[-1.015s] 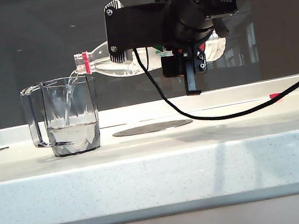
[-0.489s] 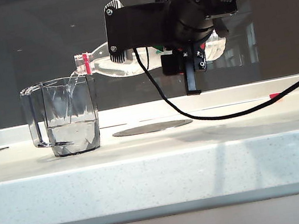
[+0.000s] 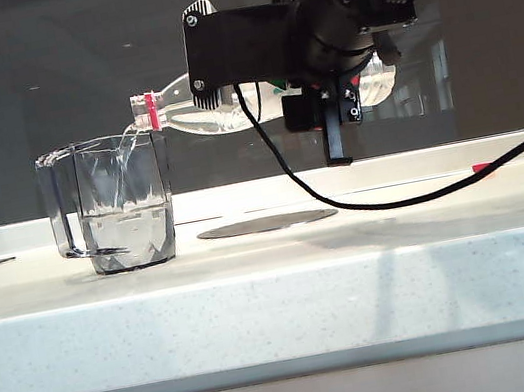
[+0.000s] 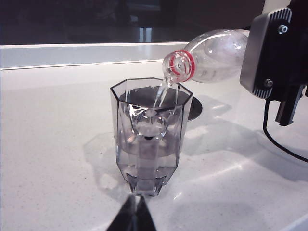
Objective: Pick up the mineral water bottle on the table and pour water into the mug until it's half full.
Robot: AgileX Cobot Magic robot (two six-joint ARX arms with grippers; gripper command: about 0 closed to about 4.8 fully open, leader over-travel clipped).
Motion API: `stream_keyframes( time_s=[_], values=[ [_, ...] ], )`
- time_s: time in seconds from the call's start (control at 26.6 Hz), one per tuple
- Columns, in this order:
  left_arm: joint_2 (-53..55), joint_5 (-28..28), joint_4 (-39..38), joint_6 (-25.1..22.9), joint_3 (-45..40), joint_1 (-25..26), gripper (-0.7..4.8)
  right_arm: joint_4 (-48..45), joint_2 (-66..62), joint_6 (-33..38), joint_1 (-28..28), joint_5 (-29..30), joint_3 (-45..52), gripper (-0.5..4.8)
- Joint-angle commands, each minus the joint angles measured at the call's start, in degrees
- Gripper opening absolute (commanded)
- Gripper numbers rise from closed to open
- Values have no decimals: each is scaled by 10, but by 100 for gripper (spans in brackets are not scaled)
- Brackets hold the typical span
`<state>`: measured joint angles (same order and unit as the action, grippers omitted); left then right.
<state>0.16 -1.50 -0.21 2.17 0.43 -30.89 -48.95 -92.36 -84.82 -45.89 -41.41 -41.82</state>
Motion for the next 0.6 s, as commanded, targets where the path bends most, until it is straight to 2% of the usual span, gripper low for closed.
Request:
stream_keyframes(
  time_s=[0.04,0.6],
  values=[
    [0,2,6,-1,2,1,-4,-30,12,3,-1,0,-6,231],
    [0,2,6,-1,2,1,-4,-36,13,4,-1,0,-6,231]
  ],
)
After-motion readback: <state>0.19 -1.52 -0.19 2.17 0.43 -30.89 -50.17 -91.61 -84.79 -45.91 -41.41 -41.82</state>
